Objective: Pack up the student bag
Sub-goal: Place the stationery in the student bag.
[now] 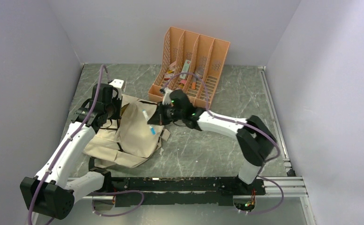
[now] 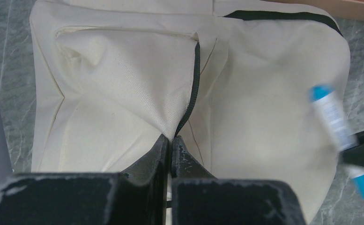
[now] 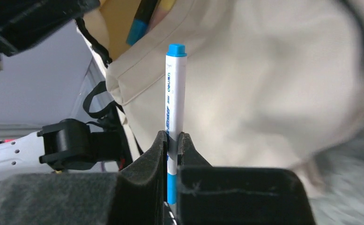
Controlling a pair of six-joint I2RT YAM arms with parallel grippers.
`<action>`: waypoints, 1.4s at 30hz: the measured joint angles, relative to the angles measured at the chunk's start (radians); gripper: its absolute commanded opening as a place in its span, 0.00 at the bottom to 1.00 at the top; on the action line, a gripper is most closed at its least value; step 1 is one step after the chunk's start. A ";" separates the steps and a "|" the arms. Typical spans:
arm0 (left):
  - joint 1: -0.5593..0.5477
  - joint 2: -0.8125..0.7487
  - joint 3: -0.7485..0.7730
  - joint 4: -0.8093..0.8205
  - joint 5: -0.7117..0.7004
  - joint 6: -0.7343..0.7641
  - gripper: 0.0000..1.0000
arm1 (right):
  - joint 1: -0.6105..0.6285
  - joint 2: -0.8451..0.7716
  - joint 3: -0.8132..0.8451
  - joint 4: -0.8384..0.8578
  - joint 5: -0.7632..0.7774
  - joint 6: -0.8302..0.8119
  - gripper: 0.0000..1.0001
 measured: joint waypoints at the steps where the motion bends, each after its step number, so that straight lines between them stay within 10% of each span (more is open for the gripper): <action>1: 0.000 -0.001 0.000 0.000 0.000 0.000 0.05 | 0.027 0.043 0.022 0.003 -0.010 0.027 0.00; 36: 0.000 -0.062 -0.008 -0.022 -0.001 0.000 0.05 | 0.108 0.700 0.628 0.324 -0.086 0.565 0.01; 42: 0.000 -0.065 -0.016 -0.018 -0.006 0.003 0.05 | 0.125 0.758 0.734 0.317 -0.074 0.548 0.32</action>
